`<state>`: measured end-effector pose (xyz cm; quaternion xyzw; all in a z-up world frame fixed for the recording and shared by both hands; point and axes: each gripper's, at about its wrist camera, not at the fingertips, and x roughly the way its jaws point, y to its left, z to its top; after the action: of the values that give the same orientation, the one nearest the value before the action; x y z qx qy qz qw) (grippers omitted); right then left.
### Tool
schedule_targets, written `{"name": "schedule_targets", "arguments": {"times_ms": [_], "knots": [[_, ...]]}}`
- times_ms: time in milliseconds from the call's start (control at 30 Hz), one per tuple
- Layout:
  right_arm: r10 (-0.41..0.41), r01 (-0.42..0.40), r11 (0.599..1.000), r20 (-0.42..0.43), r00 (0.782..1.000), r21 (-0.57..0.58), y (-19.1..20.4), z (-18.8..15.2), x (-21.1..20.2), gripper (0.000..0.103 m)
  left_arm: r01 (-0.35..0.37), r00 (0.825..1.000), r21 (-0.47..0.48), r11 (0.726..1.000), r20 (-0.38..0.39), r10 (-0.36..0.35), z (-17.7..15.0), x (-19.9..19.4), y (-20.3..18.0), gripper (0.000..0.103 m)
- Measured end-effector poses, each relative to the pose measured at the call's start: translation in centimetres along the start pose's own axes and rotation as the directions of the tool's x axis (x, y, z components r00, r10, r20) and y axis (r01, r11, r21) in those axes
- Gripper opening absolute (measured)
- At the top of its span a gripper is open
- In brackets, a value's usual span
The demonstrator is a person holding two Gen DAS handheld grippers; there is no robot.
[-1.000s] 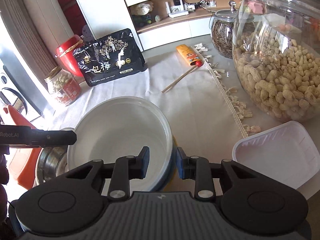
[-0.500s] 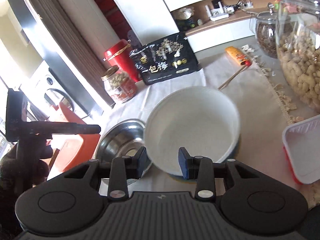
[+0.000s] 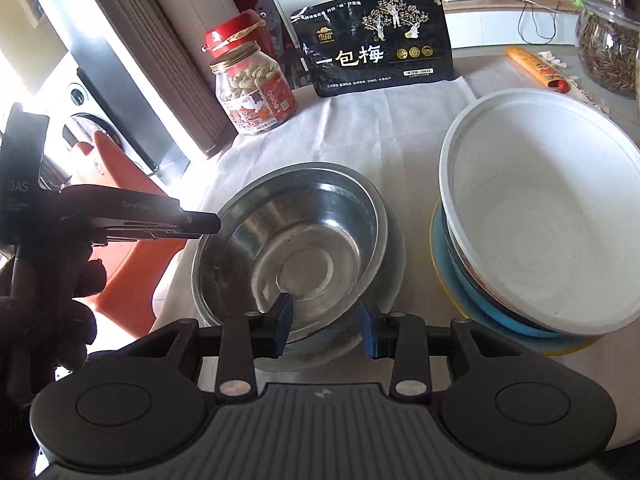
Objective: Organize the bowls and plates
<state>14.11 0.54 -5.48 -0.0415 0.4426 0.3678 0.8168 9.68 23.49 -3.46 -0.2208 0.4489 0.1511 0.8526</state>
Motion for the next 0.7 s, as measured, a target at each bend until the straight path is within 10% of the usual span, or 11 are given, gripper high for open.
{"name": "schedule_targets", "arguments": {"times_ms": [700], "knots": [[0.014, -0.014, 0.999, -0.011, 1.000, 0.035, -0.8, -1.2, -0.3, 0.038, 0.033, 0.996, -0.038, 0.999, -0.077, -0.035, -1.4, -0.9, 0.6, 0.022]]}}
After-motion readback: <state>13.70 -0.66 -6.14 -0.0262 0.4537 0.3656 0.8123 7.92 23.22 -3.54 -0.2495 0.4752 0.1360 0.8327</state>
